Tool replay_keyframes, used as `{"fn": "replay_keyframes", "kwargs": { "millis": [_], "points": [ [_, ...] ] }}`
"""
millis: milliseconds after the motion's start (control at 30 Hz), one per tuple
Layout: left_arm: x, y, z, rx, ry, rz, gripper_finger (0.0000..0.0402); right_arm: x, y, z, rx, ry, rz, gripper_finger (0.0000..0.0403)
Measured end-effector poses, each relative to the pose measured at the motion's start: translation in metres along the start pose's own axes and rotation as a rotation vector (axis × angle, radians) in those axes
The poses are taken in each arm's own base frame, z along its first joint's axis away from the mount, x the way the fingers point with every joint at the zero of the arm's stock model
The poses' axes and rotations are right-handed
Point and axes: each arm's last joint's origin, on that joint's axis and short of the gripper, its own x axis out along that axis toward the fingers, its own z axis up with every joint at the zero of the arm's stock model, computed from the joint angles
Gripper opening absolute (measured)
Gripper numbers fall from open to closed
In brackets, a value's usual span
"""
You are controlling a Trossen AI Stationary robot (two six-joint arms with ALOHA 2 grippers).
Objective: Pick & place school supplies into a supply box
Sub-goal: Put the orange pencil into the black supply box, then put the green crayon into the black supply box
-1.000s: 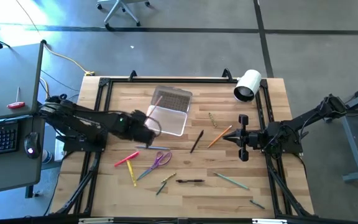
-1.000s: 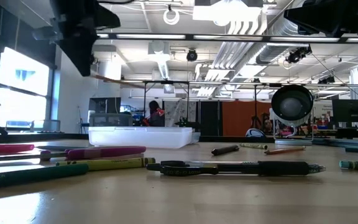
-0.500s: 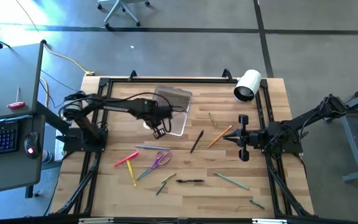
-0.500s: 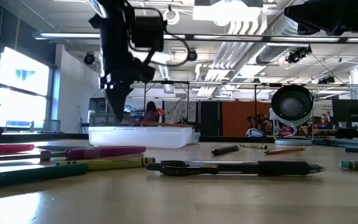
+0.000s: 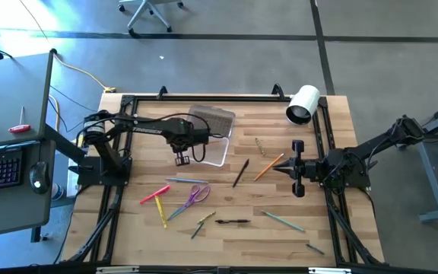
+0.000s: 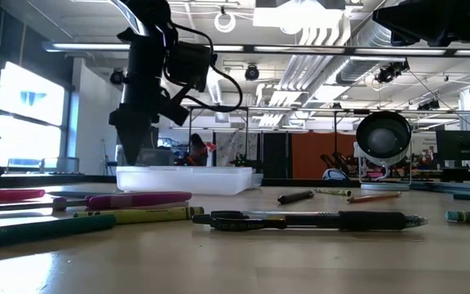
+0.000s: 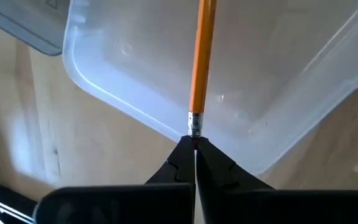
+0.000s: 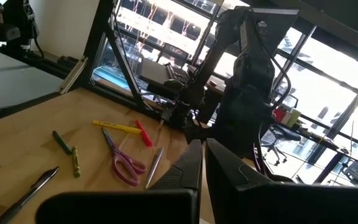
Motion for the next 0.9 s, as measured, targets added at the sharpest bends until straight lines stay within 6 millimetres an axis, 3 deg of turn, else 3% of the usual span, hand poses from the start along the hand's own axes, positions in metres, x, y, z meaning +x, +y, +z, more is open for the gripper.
{"fn": "replay_keyframes", "kwargs": {
  "millis": [167, 433, 533, 733, 900],
  "points": [
    [0.0, 0.0, 0.005, -0.015, -0.048, -0.003, 0.0056, 0.0, 0.0, 0.0, 0.0, 0.0, 0.001, 0.0],
    [-0.001, -0.001, 0.012, -0.033, -0.119, -0.006, 0.0134, 0.0, 0.0, 0.0, 0.005, 0.001, 0.003, 0.0],
    [-0.001, -0.001, 0.012, -0.084, -0.119, -0.009, 0.0153, 0.0, 0.0, -0.001, 0.101, 0.013, -0.007, 0.0],
    [-0.015, 0.003, 0.02, -0.207, -0.158, -0.046, 0.0158, 0.006, -0.004, -0.012, 0.148, 0.149, -0.226, 0.0],
    [-0.042, 0.012, 0.034, -0.28, -0.263, 0.005, 0.0141, 0.021, -0.006, -0.012, 0.094, 0.23, -0.267, 0.0]
  ]
}}
